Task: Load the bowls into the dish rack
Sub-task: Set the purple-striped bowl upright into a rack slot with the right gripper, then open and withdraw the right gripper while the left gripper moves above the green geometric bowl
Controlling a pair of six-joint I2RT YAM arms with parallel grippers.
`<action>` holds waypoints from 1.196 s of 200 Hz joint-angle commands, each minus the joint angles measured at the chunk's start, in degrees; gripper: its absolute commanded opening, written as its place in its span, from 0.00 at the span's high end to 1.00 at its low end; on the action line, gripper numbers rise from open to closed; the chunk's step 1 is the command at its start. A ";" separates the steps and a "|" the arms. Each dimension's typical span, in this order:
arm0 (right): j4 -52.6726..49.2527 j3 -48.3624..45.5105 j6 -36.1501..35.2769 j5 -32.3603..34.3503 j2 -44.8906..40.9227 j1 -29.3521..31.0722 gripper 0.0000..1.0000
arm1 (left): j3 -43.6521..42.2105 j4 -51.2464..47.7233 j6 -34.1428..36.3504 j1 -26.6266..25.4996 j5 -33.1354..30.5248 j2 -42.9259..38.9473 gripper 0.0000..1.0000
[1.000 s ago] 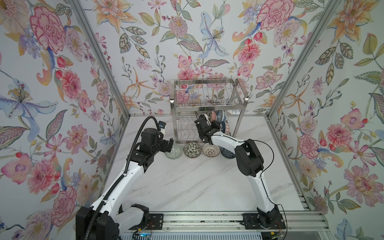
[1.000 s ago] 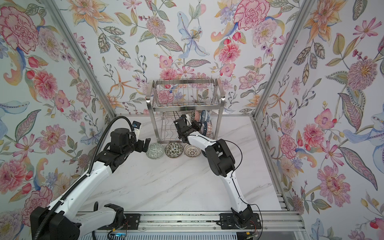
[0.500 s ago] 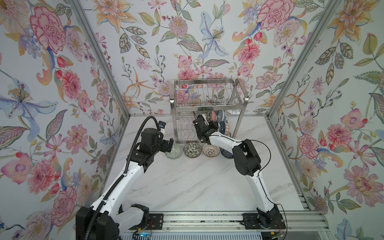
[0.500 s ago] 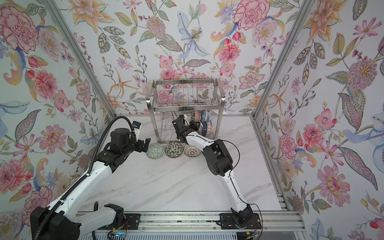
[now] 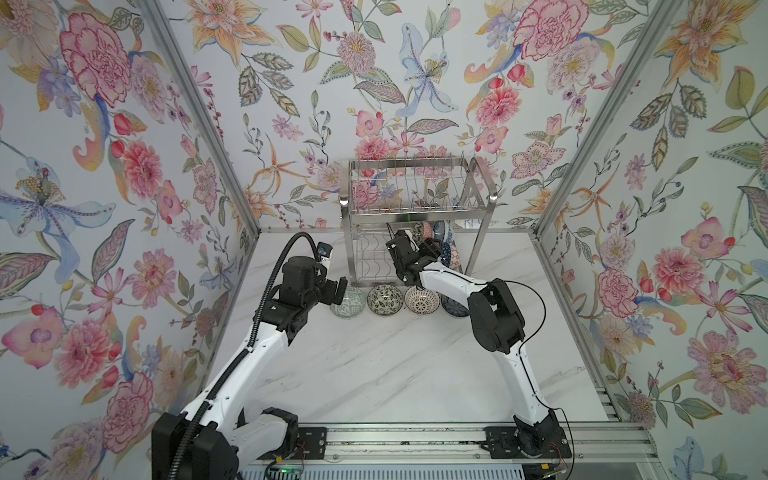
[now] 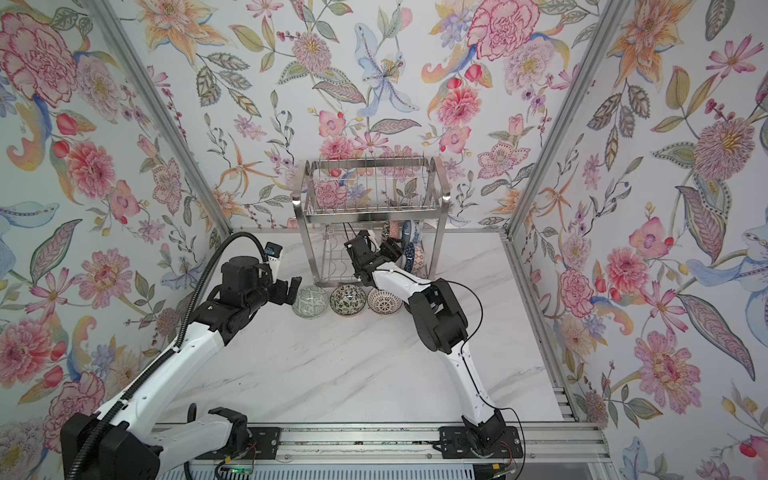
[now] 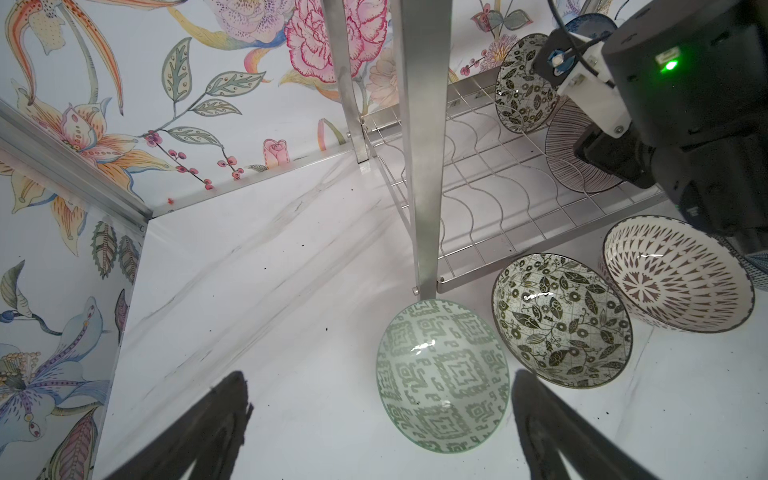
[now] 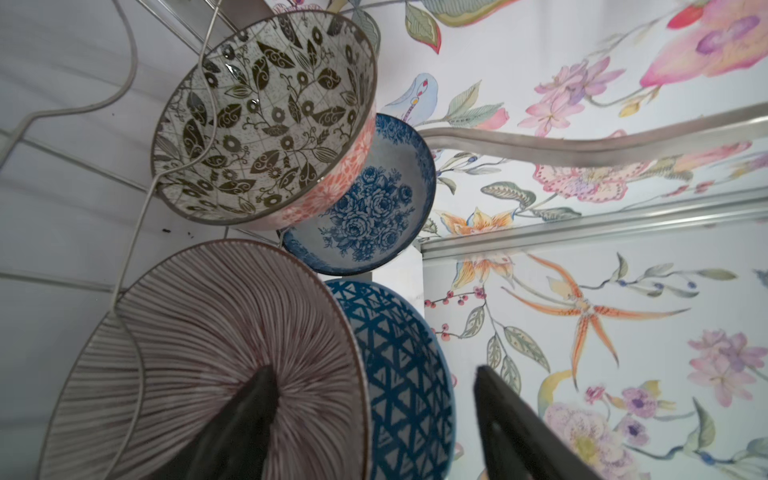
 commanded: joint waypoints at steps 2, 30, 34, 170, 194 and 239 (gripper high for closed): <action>-4.63 -1.48 3.11 -5.49 -7.44 1.44 0.01 | 1.89 -2.12 -1.73 0.69 1.91 0.82 0.01; -5.81 -6.39 5.38 -13.17 -12.99 3.60 0.01 | 2.26 -4.37 -4.72 0.63 2.19 1.28 0.01; -5.74 -7.40 5.78 -14.29 -13.82 3.96 0.01 | 2.14 -4.73 -5.33 0.68 2.18 1.33 0.01; 2.53 -49.48 18.91 -42.72 -59.74 7.63 0.01 | -20.90 8.78 -19.91 0.70 -2.97 -2.73 0.01; -2.29 -51.99 20.92 -44.66 -68.15 5.36 0.01 | -21.58 11.11 -19.44 0.70 -2.12 0.46 0.01; -11.41 -49.85 21.26 -47.27 -77.10 -0.84 0.01 | -22.51 15.60 -18.69 1.21 -1.58 5.31 0.01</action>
